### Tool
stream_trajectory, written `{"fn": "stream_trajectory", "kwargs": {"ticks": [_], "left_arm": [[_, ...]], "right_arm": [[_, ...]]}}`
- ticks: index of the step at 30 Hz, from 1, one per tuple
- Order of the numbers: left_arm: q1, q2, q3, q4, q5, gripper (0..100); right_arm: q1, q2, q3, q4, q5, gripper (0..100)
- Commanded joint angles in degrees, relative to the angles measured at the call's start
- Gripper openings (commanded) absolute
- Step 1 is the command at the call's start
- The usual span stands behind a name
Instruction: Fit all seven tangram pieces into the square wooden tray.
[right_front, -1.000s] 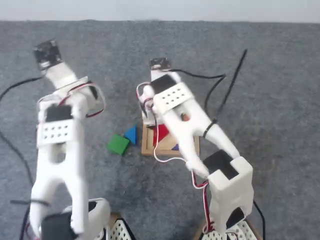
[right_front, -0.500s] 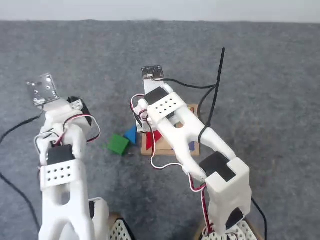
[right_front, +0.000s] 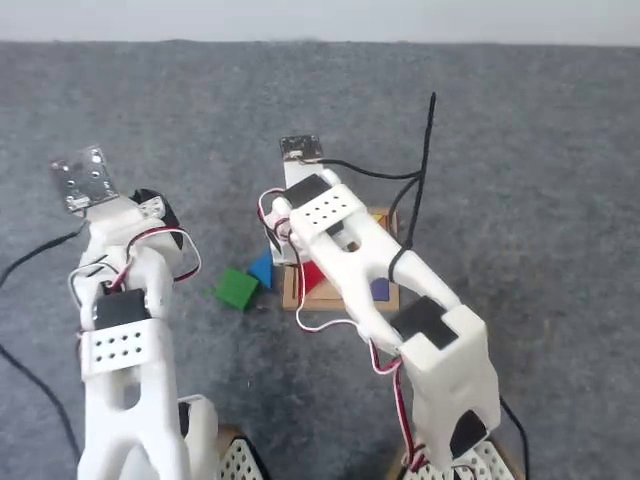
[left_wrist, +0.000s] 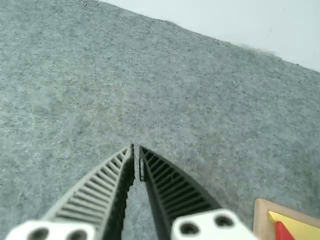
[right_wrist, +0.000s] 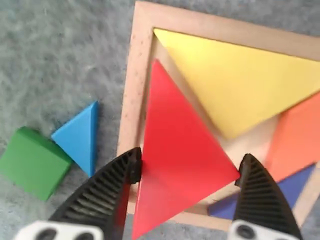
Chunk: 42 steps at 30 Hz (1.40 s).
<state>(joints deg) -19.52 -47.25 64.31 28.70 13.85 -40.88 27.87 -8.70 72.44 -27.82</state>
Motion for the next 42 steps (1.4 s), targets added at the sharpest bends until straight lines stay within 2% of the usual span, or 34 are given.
{"fn": "stream_trajectory", "kwargs": {"ticks": [1, 5, 13, 18, 24, 26, 30, 33, 36, 42], "left_arm": [[-0.18, -0.53, -0.48, -1.49, -0.18, 2], [-0.18, -0.53, -0.48, -1.49, -0.18, 2], [-0.09, -0.44, -0.48, -1.49, -0.18, 2], [-0.18, -0.35, -0.48, -1.49, -0.26, 2], [-0.18, -0.53, -0.48, -1.41, -0.26, 2], [-0.18, -0.44, -0.48, -1.41, -0.26, 2], [-0.18, -0.44, -0.48, -1.41, -0.26, 2], [-0.18, -0.44, -0.48, -1.41, -0.26, 2], [-0.18, -0.53, -0.48, -1.41, -0.35, 2], [-0.26, -0.53, -0.48, -1.32, -0.53, 2]], "right_arm": [[-1.36, 0.4, -4.84, 0.4, 1.23, 30.9], [-1.19, 2.59, -7.74, 3.12, -0.44, 39.2], [-0.92, 1.89, -9.85, 4.44, 0.35, 39.6], [-0.92, -4.53, -9.85, 8.04, 15.74, 39.5], [-0.92, -14.11, -9.67, 17.19, 27.52, 39.2], [-0.92, -16.4, -9.58, 20.35, 29.89, 35.8], [-0.92, -17.89, -7.21, 24.4, 34.9, 15.8], [-0.92, -17.8, -0.53, 23.25, 36.04, 6.8], [-1.36, -17.71, 7.65, 18.77, 36.31, 6.3], [-2.07, -17.71, 17.14, 0.75, 36.04, 6.1]]}}
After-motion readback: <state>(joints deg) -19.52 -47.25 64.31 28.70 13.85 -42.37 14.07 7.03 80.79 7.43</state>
